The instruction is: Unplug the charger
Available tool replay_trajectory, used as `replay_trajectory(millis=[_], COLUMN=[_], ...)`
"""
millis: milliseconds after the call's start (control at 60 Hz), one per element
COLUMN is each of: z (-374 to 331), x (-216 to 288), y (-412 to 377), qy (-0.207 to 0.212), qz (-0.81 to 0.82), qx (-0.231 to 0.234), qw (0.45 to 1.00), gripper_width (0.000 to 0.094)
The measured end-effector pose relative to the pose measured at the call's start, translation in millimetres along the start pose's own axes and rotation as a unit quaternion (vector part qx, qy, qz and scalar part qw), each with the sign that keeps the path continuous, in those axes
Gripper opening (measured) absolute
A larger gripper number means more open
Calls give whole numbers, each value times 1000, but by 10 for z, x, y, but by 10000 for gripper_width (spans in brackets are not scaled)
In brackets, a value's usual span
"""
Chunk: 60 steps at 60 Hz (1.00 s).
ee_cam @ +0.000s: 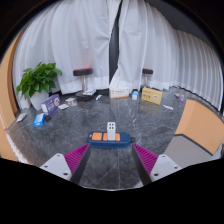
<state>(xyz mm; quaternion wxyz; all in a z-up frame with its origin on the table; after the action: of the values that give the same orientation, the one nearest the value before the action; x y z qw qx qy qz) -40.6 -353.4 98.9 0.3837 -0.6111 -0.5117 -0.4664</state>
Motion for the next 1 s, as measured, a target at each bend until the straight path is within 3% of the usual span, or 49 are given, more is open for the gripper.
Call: replay_trajectory(millis=[133, 233, 350, 433, 550, 617, 733, 833, 900, 1000], z=[713, 1091, 1334, 1412, 1406, 1392, 1186, 908, 911, 1127], x=[-73, -186, -286, -240, -237, -213, 985, 1749, 1802, 1387], y=[0, -1, -21, -9, -31, -26, -58, 92, 334, 788], qy=[10, 6, -4, 12, 10, 0, 130, 184, 190, 135], qz=[0, -1, 8, 2, 10, 14, -8, 10, 14, 16], qx=[-26, -33, -32, -36, -35, -33, -14, 2, -4, -13], qw=[1000, 999, 999, 999, 999, 999, 991, 983, 982, 991], gripper_width=[827, 745, 504, 220, 106, 80, 73, 74, 76, 91])
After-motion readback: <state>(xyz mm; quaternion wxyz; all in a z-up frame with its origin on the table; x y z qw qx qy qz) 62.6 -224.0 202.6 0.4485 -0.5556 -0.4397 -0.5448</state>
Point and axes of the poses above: the point between the fingertips, and its own axes, seen from behind it with the camera up: y to the right, x up, z forward, the way the camera looks, the point moved 4 cm from there along -z, backward, against the way the camera looks, and after that the axes turned 15 degrees about y, right-handed, at the moved point
